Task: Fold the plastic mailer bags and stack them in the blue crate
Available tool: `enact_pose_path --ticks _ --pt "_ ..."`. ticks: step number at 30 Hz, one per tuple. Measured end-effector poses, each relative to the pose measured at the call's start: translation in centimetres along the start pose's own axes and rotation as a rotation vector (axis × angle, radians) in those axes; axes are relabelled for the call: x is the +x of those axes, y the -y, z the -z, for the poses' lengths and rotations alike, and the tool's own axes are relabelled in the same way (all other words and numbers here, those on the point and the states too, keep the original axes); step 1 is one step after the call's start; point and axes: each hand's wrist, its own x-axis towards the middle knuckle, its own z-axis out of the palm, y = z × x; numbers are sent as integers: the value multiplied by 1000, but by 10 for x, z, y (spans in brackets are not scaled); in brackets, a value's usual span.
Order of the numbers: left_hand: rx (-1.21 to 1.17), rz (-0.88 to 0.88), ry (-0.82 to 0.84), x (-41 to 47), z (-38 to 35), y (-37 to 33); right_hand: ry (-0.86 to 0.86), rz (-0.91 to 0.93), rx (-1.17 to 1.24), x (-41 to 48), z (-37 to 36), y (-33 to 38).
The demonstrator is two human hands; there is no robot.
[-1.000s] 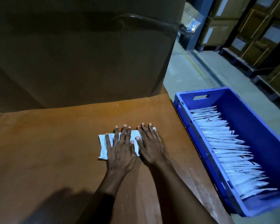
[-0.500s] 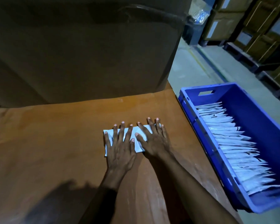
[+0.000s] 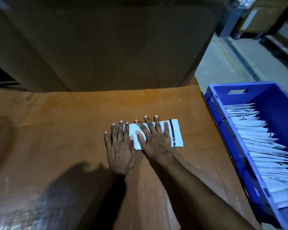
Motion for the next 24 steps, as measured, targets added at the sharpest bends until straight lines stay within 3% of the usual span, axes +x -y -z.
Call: enact_pose_path --ticks 7,9,12,15,19,24 --pt "206 -91 111 16 34 -27 99 21 104 0 11 0" --pt "85 -138 98 26 29 -35 62 -26 383 2 20 -5" --pt "-276 -214 72 29 7 -33 -137 -293 902 1 28 -15" --pt "-325 -171 96 26 -8 -27 -249 -304 872 -6 26 -28" --pt "-173 -120 251 35 -12 -27 -256 -201 729 -12 14 -38" --pt "-164 -101 359 43 -10 -23 -207 -132 542 -10 14 -33"
